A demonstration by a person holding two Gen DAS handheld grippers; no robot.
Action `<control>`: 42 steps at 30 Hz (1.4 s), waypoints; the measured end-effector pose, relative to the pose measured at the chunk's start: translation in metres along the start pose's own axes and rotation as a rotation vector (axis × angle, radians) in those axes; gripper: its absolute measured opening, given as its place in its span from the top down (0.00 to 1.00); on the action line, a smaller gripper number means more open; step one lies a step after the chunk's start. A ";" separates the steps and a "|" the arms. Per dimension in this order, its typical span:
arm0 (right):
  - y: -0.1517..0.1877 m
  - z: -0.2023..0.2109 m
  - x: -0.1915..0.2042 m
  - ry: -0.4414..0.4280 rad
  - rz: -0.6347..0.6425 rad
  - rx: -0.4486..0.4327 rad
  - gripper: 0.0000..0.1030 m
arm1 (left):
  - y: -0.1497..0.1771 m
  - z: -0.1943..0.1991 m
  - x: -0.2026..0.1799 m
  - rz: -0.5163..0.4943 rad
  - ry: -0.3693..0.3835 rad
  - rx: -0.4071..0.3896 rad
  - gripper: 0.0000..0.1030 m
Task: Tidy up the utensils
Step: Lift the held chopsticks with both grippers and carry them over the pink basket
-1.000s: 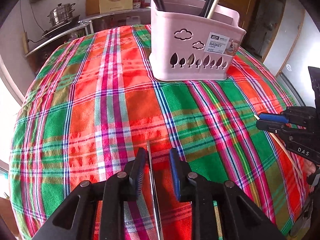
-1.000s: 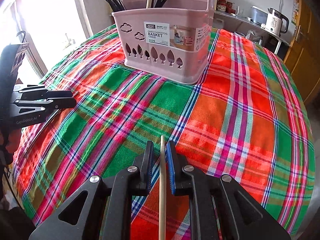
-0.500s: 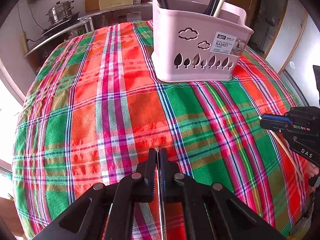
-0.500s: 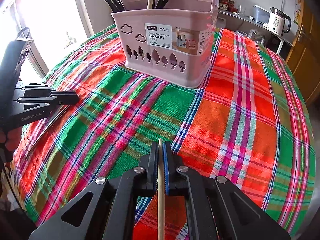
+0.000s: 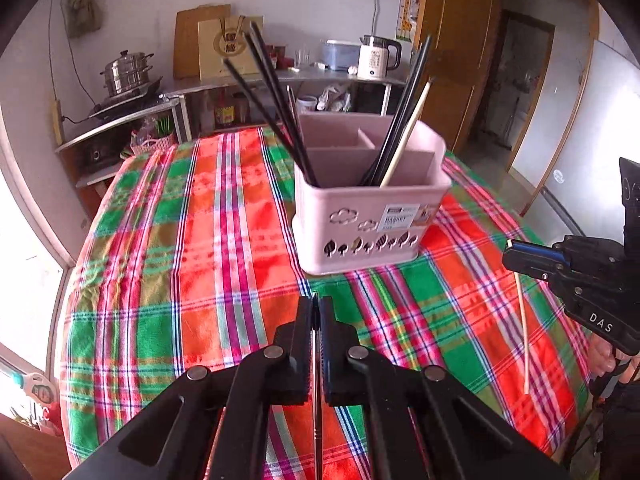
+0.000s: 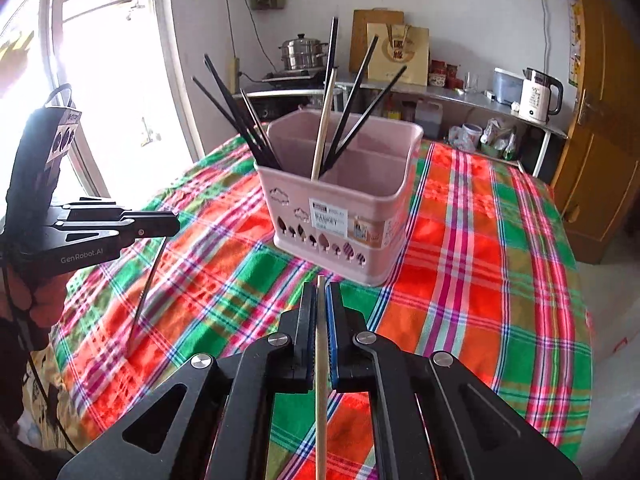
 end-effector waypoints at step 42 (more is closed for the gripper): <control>-0.080 0.080 0.034 -0.003 0.040 -0.333 0.96 | -0.071 0.081 -0.013 0.003 0.050 -0.211 0.97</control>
Point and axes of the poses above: each gripper's, at about its wrist camera, not at the fingertips, and z roughly against the way its jaws point, x to its left, y to its underside, the point moved 6 cm from there along -z, roughly the way its jaws point, and after that the axes turned 1 degree about -z, right-handed, at the moved point
